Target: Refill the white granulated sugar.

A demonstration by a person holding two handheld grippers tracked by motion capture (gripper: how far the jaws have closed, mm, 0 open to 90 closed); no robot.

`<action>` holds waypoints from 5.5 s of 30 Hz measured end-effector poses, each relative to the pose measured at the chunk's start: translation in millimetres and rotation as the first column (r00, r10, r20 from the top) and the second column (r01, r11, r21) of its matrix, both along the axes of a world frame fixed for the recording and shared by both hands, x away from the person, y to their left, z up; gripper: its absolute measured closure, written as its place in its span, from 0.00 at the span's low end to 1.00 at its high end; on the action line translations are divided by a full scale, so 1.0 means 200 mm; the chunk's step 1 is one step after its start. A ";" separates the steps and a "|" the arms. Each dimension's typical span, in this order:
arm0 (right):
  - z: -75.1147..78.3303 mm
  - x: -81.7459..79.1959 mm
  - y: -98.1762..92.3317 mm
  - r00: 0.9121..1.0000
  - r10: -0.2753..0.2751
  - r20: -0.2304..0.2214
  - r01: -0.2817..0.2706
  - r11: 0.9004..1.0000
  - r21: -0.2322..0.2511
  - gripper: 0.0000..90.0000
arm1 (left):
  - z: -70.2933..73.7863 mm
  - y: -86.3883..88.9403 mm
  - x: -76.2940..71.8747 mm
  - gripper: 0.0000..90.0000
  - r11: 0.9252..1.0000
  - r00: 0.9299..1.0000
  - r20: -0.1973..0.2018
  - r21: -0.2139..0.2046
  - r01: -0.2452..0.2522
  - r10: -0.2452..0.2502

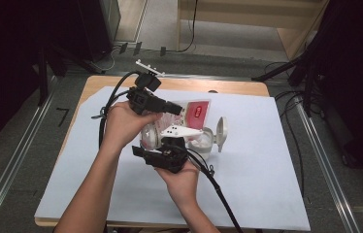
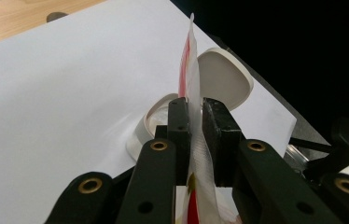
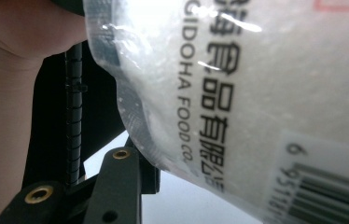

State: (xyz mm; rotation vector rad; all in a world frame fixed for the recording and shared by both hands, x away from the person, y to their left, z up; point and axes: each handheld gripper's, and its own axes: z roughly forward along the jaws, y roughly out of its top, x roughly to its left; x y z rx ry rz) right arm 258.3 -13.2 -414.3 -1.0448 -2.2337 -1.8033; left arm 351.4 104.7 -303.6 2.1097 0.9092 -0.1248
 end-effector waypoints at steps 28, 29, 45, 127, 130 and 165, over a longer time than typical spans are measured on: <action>0.00 -0.01 -0.01 1.000 0.000 0.004 0.000 1.000 0.021 0.69 | 0.01 -0.03 -0.02 0.91 1.000 1.000 0.008 0.001 -0.004 0.004; 0.00 -0.01 -0.01 1.000 0.001 0.004 -0.001 1.000 0.021 0.69 | 0.01 -0.03 -0.02 0.90 1.000 1.000 0.009 -0.006 -0.005 0.005; 0.02 -0.03 -0.02 1.000 -0.005 0.016 0.005 1.000 0.014 0.69 | 0.02 -0.05 -0.04 0.90 1.000 1.000 0.021 -0.003 0.009 -0.009; 0.00 0.01 -0.04 1.000 0.012 0.010 -0.013 0.999 0.051 0.69 | 0.03 -0.07 -0.10 0.88 0.999 0.993 0.111 -0.024 -0.037 0.039; 0.00 0.01 -0.03 1.000 0.016 0.010 -0.017 0.998 0.057 0.69 | 0.03 -0.06 -0.10 0.88 0.999 0.993 0.112 -0.021 -0.037 0.039; 0.00 0.02 -0.03 0.999 0.029 -0.026 -0.027 0.996 0.088 0.69 | 0.03 -0.06 -0.08 0.87 0.999 0.994 0.099 -0.010 -0.036 0.037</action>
